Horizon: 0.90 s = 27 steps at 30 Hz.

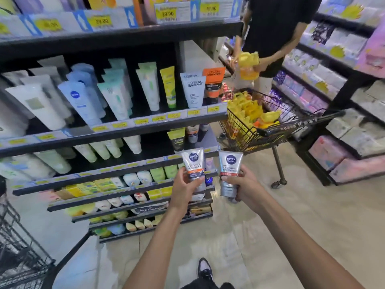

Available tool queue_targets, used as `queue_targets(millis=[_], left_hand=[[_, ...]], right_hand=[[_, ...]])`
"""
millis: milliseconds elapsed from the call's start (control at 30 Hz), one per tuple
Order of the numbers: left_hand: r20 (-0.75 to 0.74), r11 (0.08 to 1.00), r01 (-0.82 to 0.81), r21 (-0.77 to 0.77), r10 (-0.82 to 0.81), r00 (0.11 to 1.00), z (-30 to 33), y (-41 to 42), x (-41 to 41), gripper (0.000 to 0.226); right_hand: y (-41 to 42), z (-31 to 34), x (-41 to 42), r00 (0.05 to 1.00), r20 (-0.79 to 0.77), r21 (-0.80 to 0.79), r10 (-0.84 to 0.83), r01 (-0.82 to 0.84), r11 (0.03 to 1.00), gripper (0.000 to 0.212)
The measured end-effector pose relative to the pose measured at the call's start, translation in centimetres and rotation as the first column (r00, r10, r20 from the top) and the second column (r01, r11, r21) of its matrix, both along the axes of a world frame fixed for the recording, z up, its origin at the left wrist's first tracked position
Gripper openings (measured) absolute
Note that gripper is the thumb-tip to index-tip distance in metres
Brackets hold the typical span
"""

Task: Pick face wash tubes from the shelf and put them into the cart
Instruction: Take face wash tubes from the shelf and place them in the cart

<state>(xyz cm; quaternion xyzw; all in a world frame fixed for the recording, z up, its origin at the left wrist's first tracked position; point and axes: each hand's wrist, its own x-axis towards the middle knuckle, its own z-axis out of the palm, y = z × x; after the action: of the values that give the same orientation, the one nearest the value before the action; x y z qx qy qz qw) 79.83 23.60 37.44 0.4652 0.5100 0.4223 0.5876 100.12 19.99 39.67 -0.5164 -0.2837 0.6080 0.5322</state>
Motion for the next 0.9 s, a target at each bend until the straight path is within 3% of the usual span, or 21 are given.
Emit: queue_targets(millis=[100, 433, 600, 700, 800, 900], left_hand=[[0.026, 1.0, -0.02, -0.001, 0.02, 0.999, -0.6, 3.0, 1.7, 0.04], [-0.087, 0.984, -0.168, -0.05, 0.164, 0.983, -3.2, 11.1, 5.9, 0.043], [-0.202, 0.963, -0.27, 0.019, 0.268, 0.942, -3.8, 12.9, 7.7, 0.04], [-0.162, 0.938, -0.345, 0.028, 0.345, 0.925, -3.8, 13.9, 8.7, 0.044], [-0.049, 0.916, -0.402, 0.02, 0.402, 0.914, -3.2, 14.6, 9.9, 0.029], [-0.199, 0.891, -0.435, 0.131, 0.454, 0.868, -3.9, 16.0, 10.3, 0.02]], right_hand=[[3.2, -0.5, 1.6, 0.999, 0.041, -0.009, 0.013, -0.013, 1.0, 0.057], [11.6, -2.7, 5.3, 0.997, 0.051, -0.097, 0.053, -0.048, 0.994, 0.077], [13.8, -3.3, 7.4, 0.985, 0.087, -0.127, 0.147, -0.136, 0.983, 0.057], [14.9, -3.4, 8.5, 0.974, 0.091, -0.127, 0.207, -0.195, 0.973, 0.061], [15.7, -3.5, 9.4, 0.964, 0.104, -0.129, 0.246, -0.232, 0.964, 0.059], [16.0, -3.7, 10.1, 0.954, 0.125, -0.132, 0.274, -0.257, 0.957, 0.061]])
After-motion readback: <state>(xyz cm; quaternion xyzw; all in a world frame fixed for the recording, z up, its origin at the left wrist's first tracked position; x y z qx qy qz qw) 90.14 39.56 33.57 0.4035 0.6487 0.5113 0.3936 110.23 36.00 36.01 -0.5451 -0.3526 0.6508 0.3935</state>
